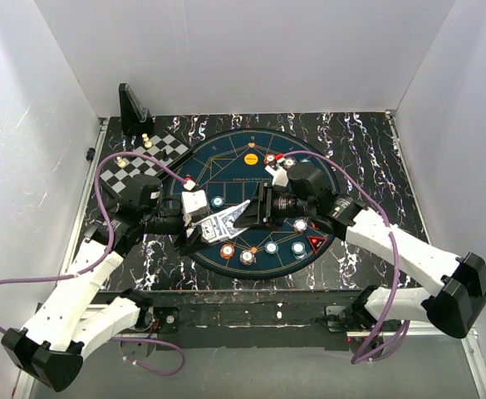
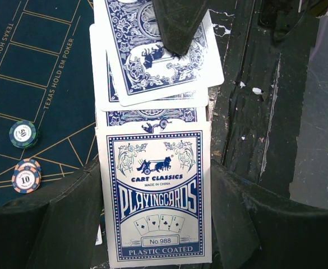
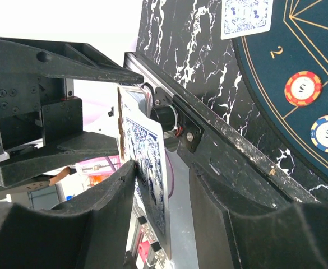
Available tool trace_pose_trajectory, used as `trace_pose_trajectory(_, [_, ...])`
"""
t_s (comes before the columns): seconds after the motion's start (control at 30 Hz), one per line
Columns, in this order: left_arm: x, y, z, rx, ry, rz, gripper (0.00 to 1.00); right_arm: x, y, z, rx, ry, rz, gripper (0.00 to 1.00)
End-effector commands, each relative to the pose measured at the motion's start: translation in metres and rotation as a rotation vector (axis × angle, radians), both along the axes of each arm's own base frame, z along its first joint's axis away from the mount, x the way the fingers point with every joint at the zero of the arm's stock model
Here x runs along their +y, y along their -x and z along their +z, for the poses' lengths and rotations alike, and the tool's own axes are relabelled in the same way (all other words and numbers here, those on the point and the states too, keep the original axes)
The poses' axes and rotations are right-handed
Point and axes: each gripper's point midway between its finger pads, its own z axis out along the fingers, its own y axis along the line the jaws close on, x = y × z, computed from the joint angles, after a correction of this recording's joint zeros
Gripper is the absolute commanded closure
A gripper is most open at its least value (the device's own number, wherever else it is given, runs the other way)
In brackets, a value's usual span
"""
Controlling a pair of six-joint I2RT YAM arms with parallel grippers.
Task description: Distribute texas hold em gaming equipment
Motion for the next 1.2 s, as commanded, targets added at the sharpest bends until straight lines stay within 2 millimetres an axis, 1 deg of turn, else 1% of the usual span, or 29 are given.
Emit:
trace_pose_trajectory(0.0, [-0.004,0.001,0.02,-0.059,0.044,-0.024,1.0,-0.011,0.005,0.021,-0.055,-0.006,0.005,0.5])
trace_pose_trajectory(0.17, [-0.005,0.001,0.02,-0.054,0.05,-0.022,1.0,-0.017,0.01,0.027,-0.073,-0.006,0.008,0.5])
trace_pose_trajectory(0.33, [-0.005,0.002,0.02,-0.048,0.057,-0.018,1.0,-0.024,0.009,0.032,-0.102,0.012,-0.007,0.5])
trace_pose_trajectory(0.47, [-0.006,0.001,0.02,-0.047,0.06,-0.016,1.0,-0.024,0.01,0.032,-0.098,0.015,-0.005,0.54])
trace_pose_trajectory(0.57, [-0.006,0.002,0.02,-0.046,0.059,-0.016,1.0,-0.025,0.008,0.032,-0.105,0.019,-0.017,0.61])
trace_pose_trajectory(0.73, [-0.005,0.002,0.019,-0.047,0.057,-0.012,1.0,-0.027,0.005,0.04,-0.12,0.005,-0.029,0.68])
trace_pose_trajectory(0.97, [-0.005,0.003,0.019,-0.046,0.059,-0.016,1.0,-0.027,0.005,0.05,-0.136,-0.016,-0.024,0.69])
trace_pose_trajectory(1.17, [-0.005,0.003,0.021,-0.045,0.063,-0.015,1.0,-0.023,0.003,0.055,-0.141,-0.024,-0.014,0.67])
